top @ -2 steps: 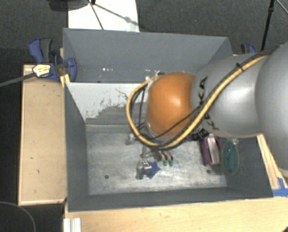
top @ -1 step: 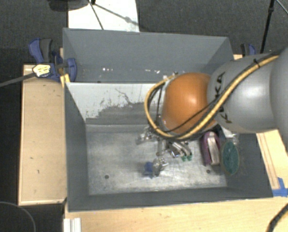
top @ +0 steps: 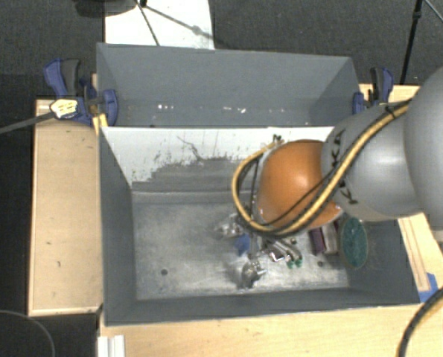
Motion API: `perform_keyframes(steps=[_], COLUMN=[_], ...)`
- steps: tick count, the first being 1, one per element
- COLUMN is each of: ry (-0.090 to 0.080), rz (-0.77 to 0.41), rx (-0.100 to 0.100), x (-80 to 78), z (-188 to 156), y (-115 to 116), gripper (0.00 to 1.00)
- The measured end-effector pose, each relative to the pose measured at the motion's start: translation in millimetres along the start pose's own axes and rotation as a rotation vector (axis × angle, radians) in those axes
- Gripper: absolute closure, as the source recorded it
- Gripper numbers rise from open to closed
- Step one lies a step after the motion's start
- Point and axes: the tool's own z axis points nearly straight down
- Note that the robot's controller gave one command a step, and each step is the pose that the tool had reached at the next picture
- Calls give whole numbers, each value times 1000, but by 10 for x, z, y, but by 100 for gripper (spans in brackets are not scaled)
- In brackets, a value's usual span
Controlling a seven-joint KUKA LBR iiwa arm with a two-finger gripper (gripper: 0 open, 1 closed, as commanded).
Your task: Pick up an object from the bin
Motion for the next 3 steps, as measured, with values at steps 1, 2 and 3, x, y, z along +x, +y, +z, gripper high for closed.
perform_keyframes(steps=[1, 2, 3], ry=[0, 1, 2], rz=[-301, -180, -174], rx=[2, 1, 1], x=[-348, -450, -450], z=[-730, -127, -120], y=[-63, -253, -261], gripper=[0, 0, 100])
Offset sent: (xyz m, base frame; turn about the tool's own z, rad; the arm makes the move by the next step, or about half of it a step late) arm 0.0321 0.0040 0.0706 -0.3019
